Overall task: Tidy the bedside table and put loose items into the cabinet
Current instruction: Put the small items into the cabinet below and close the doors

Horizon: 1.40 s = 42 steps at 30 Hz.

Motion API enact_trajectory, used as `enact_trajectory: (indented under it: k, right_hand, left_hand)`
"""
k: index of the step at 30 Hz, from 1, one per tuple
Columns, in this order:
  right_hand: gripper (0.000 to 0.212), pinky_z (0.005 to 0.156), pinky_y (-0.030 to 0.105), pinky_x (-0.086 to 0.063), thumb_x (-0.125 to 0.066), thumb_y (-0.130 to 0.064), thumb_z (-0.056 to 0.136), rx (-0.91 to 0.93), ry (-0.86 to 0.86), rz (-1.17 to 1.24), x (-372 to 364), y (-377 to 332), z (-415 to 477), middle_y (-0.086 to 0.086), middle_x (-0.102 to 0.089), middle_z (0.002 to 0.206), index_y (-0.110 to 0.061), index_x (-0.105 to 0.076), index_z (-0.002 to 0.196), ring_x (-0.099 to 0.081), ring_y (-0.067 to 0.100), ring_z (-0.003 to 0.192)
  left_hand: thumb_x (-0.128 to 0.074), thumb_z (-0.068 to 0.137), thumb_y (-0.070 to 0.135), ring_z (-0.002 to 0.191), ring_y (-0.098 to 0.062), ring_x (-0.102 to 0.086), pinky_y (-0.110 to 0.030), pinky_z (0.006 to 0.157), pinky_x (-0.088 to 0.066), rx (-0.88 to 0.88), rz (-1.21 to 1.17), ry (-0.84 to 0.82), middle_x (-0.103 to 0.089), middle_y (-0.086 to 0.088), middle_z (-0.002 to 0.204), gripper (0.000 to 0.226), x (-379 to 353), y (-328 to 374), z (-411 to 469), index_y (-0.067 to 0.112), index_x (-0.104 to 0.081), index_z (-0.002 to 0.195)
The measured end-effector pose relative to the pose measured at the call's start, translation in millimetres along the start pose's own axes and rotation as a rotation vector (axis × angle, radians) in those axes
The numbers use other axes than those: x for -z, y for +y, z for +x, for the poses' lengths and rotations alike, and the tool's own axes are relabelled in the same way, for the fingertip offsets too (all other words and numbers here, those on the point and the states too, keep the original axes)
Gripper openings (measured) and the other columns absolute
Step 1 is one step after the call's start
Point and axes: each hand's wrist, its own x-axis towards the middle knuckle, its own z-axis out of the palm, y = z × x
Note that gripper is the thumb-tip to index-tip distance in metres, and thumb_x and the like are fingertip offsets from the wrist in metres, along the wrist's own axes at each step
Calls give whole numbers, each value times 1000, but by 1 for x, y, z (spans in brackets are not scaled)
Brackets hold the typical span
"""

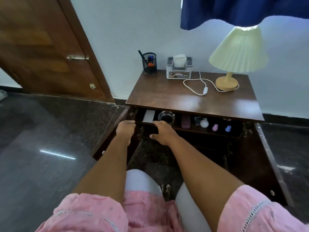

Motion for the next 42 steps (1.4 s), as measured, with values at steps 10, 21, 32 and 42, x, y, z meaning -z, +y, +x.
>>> enact_trajectory:
  k: [10, 21, 32, 42]
  right_hand:
    - [67, 113, 45, -31, -60, -31, 91, -37, -67, 5, -15, 11, 16, 7, -24, 156, -19, -28, 149, -26, 29, 142]
    - [65, 113, 45, -32, -59, -30, 92, -86, -31, 8, -5, 34, 13, 6, -25, 155, -21, -28, 148, -27, 28, 141]
    - [60, 110, 37, -35, -61, -28, 89, -61, 232, 95, 15, 57, 38, 4, -40, 144, -18, -38, 143, -37, 23, 135]
    - [49, 107, 30, -30, -56, -17, 91, -119, 607, 207, 145, 94, 147, 12, -47, 141, -8, -44, 138, -40, 26, 133]
  left_hand:
    - [-41, 96, 35, 146, -32, -3, -58, 116, 2, 206, 605, 334, -14, -11, 157, 58, 38, -83, 19, 27, -18, 149]
    - [-39, 98, 34, 148, -23, 2, -55, 115, 6, 78, 547, 283, -6, 0, 161, 61, -3, -48, 19, 21, -14, 152]
    - [-34, 100, 39, 148, -24, -6, -52, 117, -3, -131, 427, 59, -9, -2, 160, 53, -57, 44, 40, 24, -24, 150]
    - [-36, 101, 29, 143, -23, -27, -35, 116, -22, -403, 277, -75, -29, -8, 155, 51, -90, 135, 142, 12, -28, 148]
